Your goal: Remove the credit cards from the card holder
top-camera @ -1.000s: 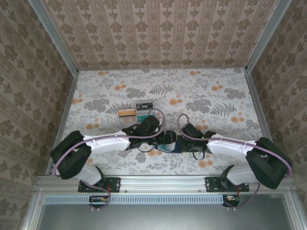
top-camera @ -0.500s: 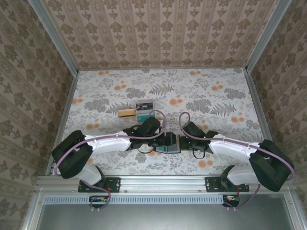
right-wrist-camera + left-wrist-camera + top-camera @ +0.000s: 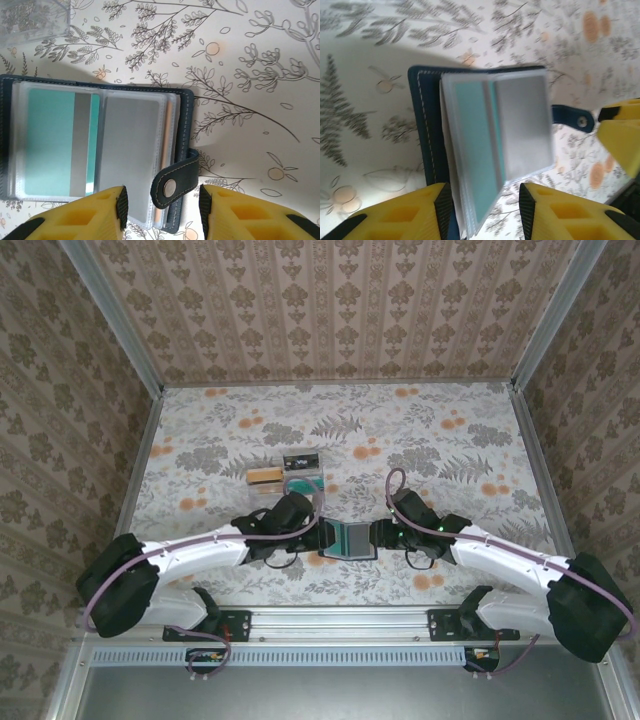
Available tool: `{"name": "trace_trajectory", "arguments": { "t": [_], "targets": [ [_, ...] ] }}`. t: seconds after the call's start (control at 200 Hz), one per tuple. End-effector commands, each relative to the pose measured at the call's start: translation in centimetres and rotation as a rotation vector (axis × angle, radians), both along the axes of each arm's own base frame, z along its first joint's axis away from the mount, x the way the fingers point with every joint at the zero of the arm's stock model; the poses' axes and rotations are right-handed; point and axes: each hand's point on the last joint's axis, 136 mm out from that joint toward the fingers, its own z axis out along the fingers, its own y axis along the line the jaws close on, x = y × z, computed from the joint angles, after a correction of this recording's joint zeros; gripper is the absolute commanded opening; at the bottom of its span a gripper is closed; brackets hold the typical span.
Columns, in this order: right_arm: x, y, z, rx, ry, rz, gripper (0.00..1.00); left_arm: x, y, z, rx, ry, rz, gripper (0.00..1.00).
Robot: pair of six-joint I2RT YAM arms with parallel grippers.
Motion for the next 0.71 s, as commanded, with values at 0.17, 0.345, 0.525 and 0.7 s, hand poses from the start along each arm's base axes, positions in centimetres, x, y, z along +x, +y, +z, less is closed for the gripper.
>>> {"name": "trace_trajectory", "arguments": {
  "t": [0.17,0.345,0.525,0.7],
  "targets": [
    [0.3,2.9,2.4,0.004,-0.048,0.06,0.48,-0.7,1.2,-2.9,0.091,0.04,0.002,0.36],
    [-0.3,4.6,2.4,-0.017,-0.046,0.112,0.49,-0.9,1.5,-3.7,0.11,0.05,0.009,0.34],
    [-0.9,5.7,0.2,-0.048,0.025,0.148,0.53,-1.3,1.6,-4.6,0.125,0.068,0.007,0.25],
    [-0.6,3.8,-1.4,-0.151,0.04,0.088,0.53,-1.5,1.8,-4.8,0.14,0.07,0.007,0.23]
  ]
}}
